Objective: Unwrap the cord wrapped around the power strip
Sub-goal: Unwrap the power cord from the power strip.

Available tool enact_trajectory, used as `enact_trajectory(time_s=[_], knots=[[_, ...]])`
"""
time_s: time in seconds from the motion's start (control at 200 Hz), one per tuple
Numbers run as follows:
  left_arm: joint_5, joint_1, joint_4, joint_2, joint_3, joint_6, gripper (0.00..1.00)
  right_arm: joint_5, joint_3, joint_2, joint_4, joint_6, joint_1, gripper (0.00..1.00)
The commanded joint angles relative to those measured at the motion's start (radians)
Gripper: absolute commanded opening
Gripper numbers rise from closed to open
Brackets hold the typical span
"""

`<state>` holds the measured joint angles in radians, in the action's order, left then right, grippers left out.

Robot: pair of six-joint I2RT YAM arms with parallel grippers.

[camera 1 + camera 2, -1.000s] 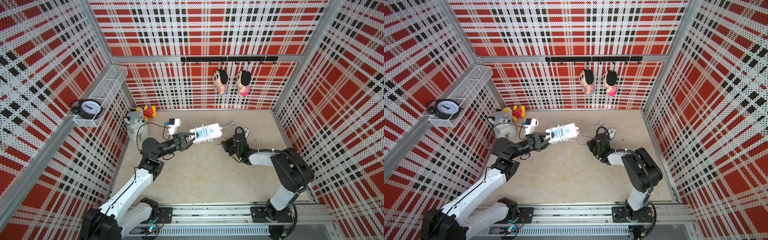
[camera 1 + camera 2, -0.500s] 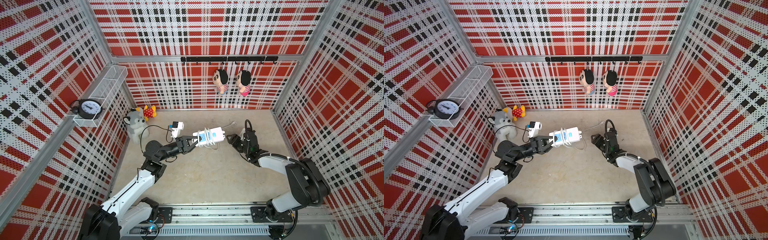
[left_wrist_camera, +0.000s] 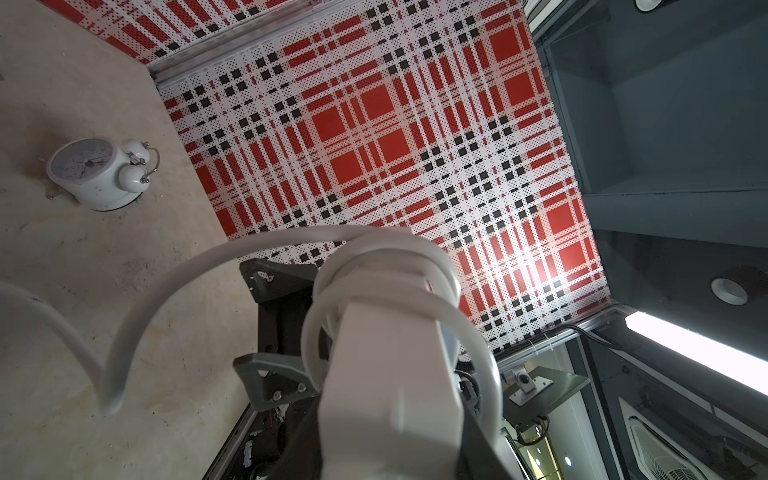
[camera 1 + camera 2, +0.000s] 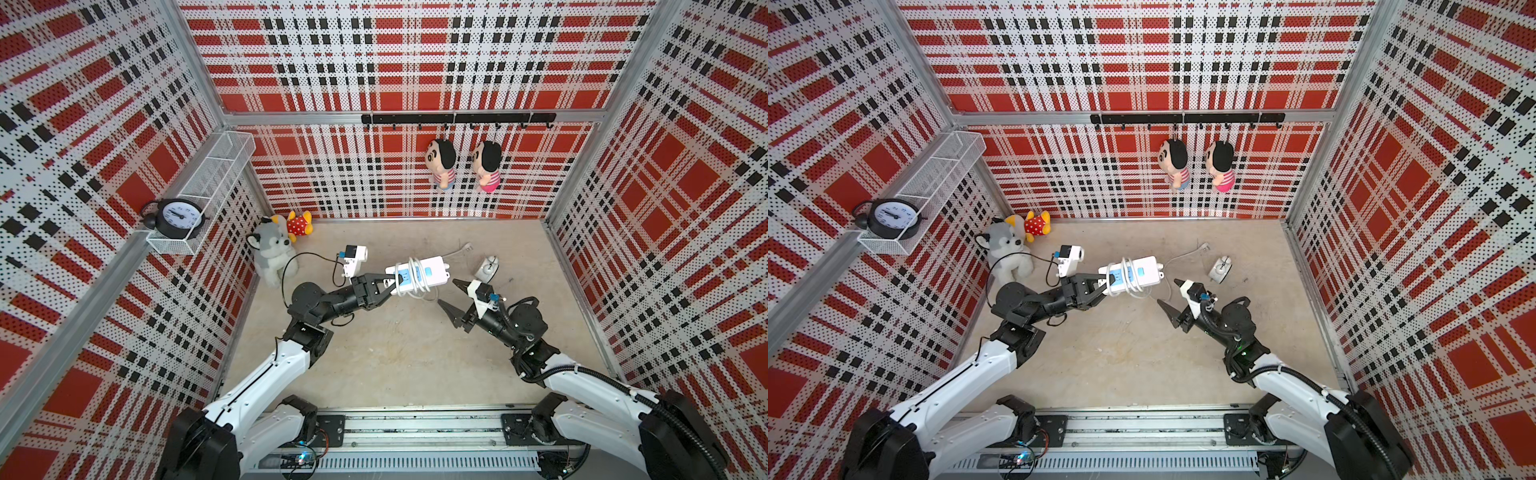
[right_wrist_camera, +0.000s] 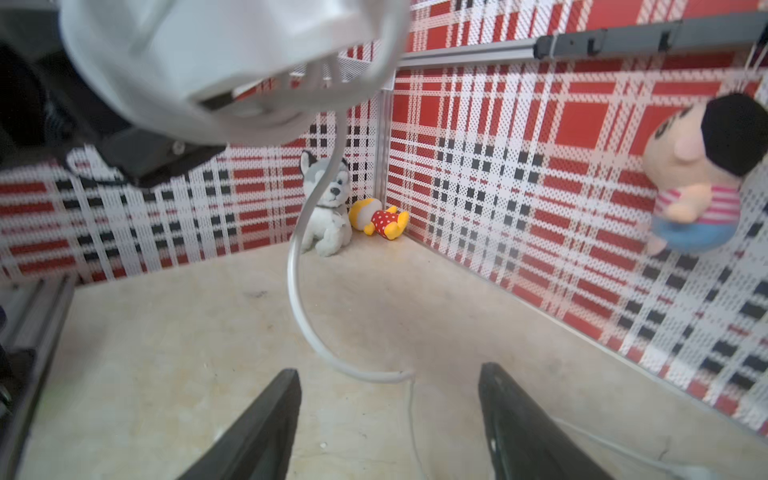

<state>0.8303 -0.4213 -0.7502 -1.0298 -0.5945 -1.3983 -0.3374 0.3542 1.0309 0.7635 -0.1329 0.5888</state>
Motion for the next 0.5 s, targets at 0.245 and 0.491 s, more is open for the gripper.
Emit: enact_trajectory(time_s=[0.245, 0.491], knots=[[-0.003, -0.004, -0.054, 0.024, -0.001, 0.005, 0.0, -0.268, 0.124, 0.222, 0.014, -0.489, 0.022, 0.62], [-0.008, -0.006, -0.04, 0.037, 0.004, 0.005, 0.0, -0.263, 0.215, 0.434, 0.189, -0.474, 0.038, 0.52]])
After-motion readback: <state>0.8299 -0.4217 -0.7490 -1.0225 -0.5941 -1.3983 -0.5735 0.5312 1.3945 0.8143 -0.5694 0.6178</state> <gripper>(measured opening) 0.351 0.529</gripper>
